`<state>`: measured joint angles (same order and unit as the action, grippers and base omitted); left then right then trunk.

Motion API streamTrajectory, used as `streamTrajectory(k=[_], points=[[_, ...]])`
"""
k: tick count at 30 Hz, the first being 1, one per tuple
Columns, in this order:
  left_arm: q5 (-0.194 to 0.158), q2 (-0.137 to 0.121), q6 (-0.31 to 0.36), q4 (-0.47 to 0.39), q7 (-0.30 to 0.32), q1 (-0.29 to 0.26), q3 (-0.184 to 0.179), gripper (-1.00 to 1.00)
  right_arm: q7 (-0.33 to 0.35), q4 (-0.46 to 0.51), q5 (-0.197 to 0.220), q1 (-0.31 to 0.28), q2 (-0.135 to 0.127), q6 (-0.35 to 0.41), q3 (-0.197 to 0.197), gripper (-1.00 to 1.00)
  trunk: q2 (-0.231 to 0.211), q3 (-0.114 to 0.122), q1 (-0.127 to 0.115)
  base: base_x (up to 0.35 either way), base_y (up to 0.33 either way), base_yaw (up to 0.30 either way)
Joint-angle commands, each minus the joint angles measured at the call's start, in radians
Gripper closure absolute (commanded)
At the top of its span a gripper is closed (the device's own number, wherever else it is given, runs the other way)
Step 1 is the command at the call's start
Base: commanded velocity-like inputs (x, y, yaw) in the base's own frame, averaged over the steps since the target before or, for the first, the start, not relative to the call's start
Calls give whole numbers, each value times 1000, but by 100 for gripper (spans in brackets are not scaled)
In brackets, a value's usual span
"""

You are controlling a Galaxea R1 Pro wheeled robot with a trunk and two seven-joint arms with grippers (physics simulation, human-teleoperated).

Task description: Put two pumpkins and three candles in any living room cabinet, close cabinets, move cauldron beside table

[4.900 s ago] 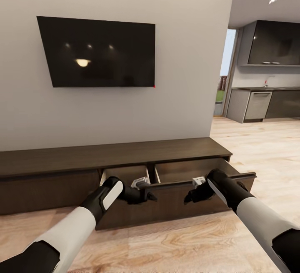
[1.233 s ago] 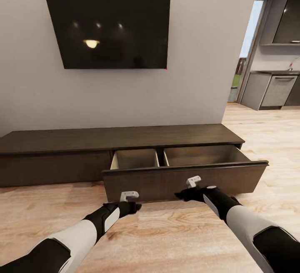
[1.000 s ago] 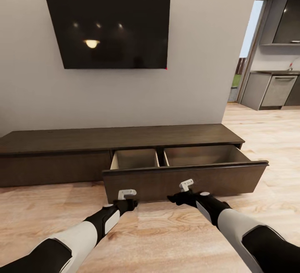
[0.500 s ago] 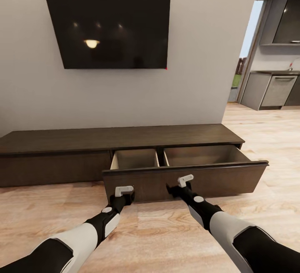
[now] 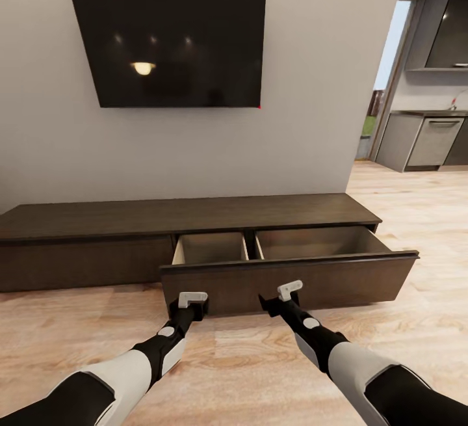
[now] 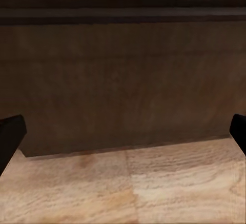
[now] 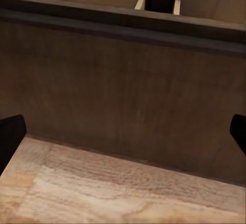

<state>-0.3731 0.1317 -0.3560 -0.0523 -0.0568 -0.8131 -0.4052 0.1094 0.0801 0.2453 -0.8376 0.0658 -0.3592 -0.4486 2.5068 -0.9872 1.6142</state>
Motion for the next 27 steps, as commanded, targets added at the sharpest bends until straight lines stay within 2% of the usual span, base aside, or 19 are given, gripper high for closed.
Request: streamTrajectory(k=[1, 7, 9, 12, 16, 27], points=[[-3, 0, -3, 1, -14, 0, -9, -100, 6, -2, 11, 0, 0, -4, -4, -100, 0, -1, 0, 0, 0, 0], [-3, -1, -72, 1, -47, 0, -9, -100, 6, -2, 13, 1, 0, -5, -4, -100, 2, -20, 2, 0, 0, 0], [-3, -1, -89, 2, -50, 0, -9, -100, 5, -2, 32, 2, 0, -6, -3, -100, 2, -28, 3, 0, 0, 0], [-3, -1, -96, 2, -52, 0, -9, -100, 4, -1, 68, 2, 0, -24, -4, -100, 3, -40, 4, 0, 0, 0], [-3, 0, -97, 1, -52, -1, -10, -100, 4, 0, 81, 2, 0, -61, -4, -100, 4, -55, 6, 0, 0, 0], [-3, 0, -92, -6, -52, 0, -11, -100, 4, 0, 83, 2, -1, -103, -4, -100, 6, -98, 11, 0, 0, 0]])
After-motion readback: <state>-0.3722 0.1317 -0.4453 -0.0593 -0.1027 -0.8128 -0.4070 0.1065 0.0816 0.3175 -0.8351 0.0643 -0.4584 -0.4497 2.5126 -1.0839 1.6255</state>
